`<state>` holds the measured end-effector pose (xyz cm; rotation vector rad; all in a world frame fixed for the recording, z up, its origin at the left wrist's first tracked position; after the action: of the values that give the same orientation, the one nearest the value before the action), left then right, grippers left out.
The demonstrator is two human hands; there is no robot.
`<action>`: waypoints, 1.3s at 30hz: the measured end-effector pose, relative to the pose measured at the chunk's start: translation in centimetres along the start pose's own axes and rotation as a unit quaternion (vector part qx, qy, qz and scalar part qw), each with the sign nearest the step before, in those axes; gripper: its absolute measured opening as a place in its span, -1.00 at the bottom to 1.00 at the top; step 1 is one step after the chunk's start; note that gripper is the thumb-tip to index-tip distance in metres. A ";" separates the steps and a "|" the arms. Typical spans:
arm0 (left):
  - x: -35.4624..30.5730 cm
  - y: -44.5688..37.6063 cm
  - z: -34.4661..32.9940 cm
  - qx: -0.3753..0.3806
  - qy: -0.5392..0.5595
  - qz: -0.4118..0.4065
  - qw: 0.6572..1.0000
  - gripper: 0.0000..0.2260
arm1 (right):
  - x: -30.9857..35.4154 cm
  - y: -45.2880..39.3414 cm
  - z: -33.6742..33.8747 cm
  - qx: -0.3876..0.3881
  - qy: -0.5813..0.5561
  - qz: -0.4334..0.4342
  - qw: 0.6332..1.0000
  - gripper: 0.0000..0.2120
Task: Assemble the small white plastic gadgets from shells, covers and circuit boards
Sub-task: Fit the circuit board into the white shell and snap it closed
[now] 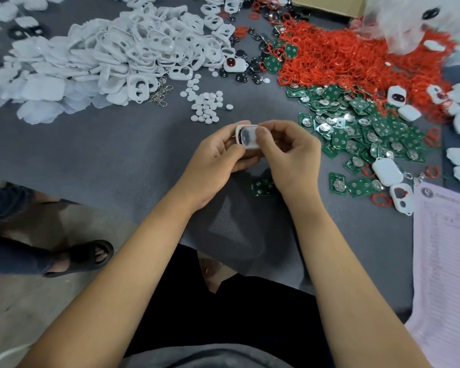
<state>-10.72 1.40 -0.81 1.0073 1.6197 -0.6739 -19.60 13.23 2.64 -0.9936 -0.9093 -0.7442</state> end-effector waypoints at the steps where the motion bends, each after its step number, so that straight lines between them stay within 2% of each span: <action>1: 0.0 0.0 0.0 0.002 -0.001 -0.001 1.000 -0.62 | 0.0 0.0 0.0 -0.002 0.000 0.000 1.000 -0.93; 31: 0.2 0.1 0.1 0.006 -0.025 -0.007 1.000 -0.57 | -0.5 0.1 -0.4 -0.006 -0.021 -0.041 0.999 -0.93; 39: -0.4 0.4 -0.2 -0.001 -0.059 -0.015 0.998 -0.60 | -0.5 0.6 -0.5 -0.031 -0.022 -0.040 0.998 -0.96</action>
<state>-10.44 1.63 -0.31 0.9268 1.5349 -0.7393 -19.12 13.03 1.85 -1.0369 -0.9741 -0.8251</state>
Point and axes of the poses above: each hand's wrist, its own y-axis away from the middle knuckle, its own z-axis out of the back of the hand, x = y × z, the point moved 5 cm from there along -y, towards the middle knuckle, and after that the axes turned 4 degrees about -x, right-handed, at the moved point
